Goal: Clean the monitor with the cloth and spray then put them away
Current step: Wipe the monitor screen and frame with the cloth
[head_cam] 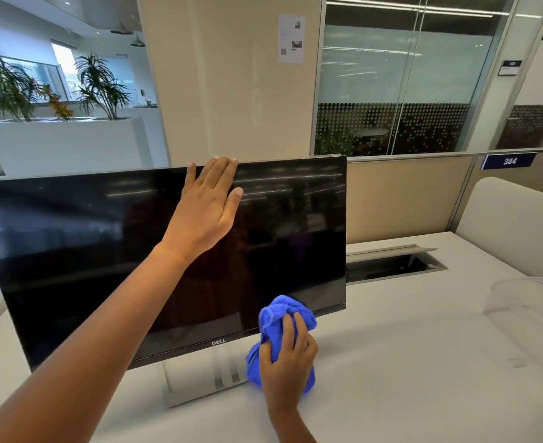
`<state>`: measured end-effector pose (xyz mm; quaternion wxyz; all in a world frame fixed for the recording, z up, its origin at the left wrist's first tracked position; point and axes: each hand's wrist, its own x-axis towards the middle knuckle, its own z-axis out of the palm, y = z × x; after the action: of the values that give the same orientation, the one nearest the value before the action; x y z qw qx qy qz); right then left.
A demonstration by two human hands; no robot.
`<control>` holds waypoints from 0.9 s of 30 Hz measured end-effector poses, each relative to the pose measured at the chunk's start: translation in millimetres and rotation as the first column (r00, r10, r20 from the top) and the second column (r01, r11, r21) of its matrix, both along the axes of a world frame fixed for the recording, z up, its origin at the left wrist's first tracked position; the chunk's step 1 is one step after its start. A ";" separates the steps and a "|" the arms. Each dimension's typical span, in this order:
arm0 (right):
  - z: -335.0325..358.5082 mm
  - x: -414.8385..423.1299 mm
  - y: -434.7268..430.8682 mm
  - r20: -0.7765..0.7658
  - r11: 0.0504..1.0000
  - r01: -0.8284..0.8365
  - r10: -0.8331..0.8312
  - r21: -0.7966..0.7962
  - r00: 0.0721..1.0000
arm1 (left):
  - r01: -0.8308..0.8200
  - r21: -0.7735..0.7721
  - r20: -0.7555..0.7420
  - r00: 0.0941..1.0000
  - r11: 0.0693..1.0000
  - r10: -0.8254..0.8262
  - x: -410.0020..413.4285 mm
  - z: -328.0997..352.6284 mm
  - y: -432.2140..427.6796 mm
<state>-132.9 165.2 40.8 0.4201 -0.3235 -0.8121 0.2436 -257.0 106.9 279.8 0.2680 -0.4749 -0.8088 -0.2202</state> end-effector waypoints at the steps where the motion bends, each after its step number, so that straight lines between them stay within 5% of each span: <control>1: -3.8 -0.7 -9.1 0.010 0.998 -0.038 0.038 0.051 0.999 | 0.000 -0.006 -0.001 1.000 1.000 0.000 0.0 0.9 -1.0; 8: -5.4 15.7 15.6 0.170 0.876 -0.103 0.024 0.472 0.985 | -0.086 -0.066 -0.114 0.990 0.994 0.079 -8.7 7.5 -25.1; 12: 9.1 22.5 52.3 0.060 0.964 0.204 -0.217 0.170 0.974 | -0.239 -0.049 -0.076 0.969 0.970 0.235 -27.5 5.0 -62.3; 15: 10.9 11.5 47.0 0.015 0.964 0.266 -0.266 0.025 0.964 | -0.313 0.012 -0.050 0.948 0.950 0.314 -38.6 -0.6 -92.1; 21: 3.3 -17.3 -26.0 -0.057 0.982 0.063 -0.054 0.176 0.997 | -0.334 0.068 -0.034 0.941 0.940 0.337 -44.0 -12.6 -118.9; 27: 1.6 -25.4 -49.1 0.085 0.792 -0.204 0.190 0.576 0.978 | -0.307 0.078 -0.041 0.950 0.949 0.310 -46.8 -9.3 -122.5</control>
<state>-158.3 116.1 42.4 0.4618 -0.0961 -0.8815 0.0223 -303.8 -15.6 270.5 0.3368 -0.3384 -0.8576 -0.1914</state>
